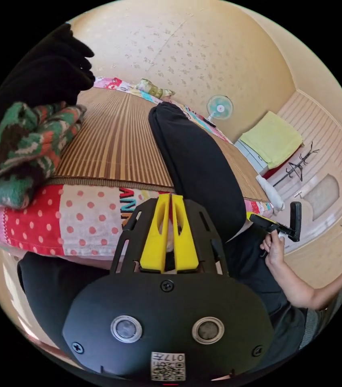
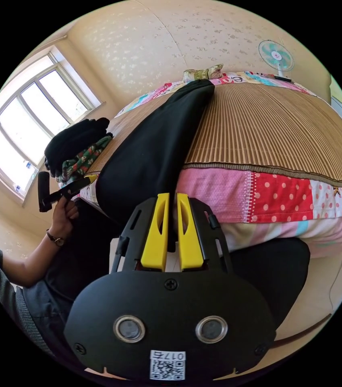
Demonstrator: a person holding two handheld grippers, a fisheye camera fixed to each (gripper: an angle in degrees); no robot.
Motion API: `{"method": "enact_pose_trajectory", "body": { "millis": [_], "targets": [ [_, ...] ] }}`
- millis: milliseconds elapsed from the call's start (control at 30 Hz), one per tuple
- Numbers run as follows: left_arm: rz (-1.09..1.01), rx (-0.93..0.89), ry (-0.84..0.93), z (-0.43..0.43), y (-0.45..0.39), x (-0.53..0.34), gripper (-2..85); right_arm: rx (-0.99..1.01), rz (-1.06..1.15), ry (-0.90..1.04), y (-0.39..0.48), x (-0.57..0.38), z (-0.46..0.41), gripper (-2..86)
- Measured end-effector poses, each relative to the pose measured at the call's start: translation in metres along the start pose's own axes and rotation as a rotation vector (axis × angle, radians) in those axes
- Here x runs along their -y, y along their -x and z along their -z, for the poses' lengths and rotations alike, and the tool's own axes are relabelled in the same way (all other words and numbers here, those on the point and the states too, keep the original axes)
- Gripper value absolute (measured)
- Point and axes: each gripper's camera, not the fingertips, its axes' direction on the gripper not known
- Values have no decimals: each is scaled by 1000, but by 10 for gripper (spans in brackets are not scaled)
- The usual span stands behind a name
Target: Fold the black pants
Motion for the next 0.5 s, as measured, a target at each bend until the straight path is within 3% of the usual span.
{"method": "enact_pose_trajectory", "body": {
  "millis": [133,333,500],
  "targets": [
    [-90,-95,-58,2,0,-5,39,-37,16,-40,6,-5,10,22],
    [-161,-14,73,-38,-14,-1,63,-9,-8,-11,0,-5,11,21],
    [-189,39,70,-39,-17,-3,66,4,-14,-13,-3,-7,16,19]
  ]
}}
